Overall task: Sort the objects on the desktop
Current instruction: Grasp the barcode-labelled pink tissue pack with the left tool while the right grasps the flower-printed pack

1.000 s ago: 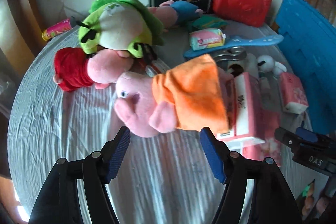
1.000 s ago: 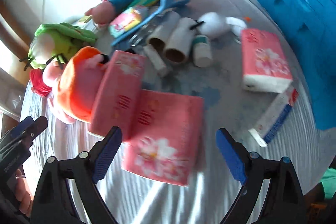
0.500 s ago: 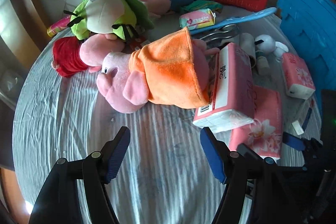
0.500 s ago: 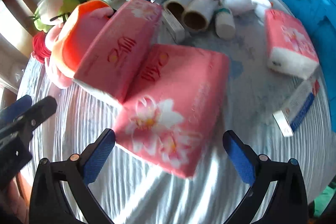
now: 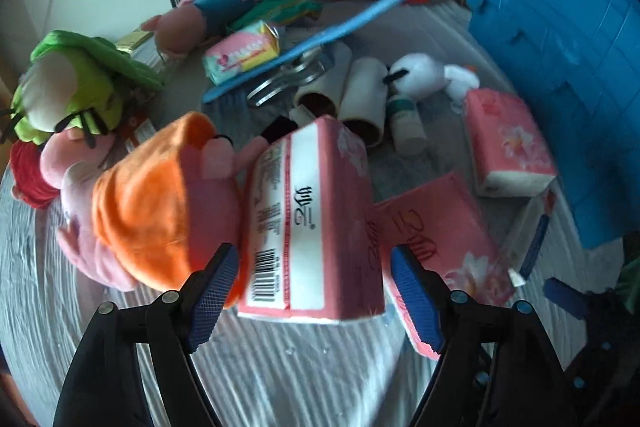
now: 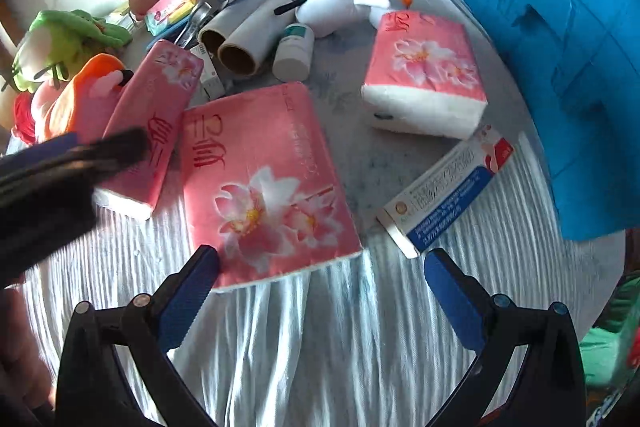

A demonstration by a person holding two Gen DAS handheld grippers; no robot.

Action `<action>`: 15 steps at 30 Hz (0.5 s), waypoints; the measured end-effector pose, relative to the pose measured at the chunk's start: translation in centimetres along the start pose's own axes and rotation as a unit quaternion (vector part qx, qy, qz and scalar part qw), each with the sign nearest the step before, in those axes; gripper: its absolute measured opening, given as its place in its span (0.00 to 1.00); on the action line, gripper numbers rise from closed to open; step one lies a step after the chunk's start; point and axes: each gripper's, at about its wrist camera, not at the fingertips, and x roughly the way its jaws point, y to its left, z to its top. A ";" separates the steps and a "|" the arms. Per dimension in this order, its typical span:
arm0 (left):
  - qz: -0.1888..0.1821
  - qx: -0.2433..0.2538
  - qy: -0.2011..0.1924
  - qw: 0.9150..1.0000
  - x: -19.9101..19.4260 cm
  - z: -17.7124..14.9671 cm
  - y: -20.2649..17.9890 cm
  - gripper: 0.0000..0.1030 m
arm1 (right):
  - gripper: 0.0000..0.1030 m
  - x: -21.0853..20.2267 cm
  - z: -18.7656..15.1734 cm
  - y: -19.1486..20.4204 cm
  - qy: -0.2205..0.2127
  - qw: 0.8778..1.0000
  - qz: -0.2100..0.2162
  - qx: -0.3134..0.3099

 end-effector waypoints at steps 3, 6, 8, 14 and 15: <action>0.023 0.008 0.005 1.000 1.7 -0.9 0.1 0.81 | 1.00 0.0 -0.1 -0.6 0.002 1.000 0.009 0.008; 0.024 0.018 -0.005 1.000 1.0 -2.4 0.4 0.79 | 1.00 0.2 0.1 0.1 -0.003 1.000 0.025 -0.004; 0.011 0.014 -0.007 1.000 0.3 -3.4 1.0 0.77 | 1.00 1.1 0.5 1.8 -0.002 0.999 0.027 -0.034; 0.016 0.032 -0.004 0.999 1.2 -3.7 0.9 0.84 | 1.00 3.4 0.8 2.8 0.011 0.998 0.011 -0.063; 0.027 0.034 0.004 0.999 1.9 -3.4 0.8 0.84 | 1.00 3.9 1.0 2.5 0.016 0.998 0.021 -0.059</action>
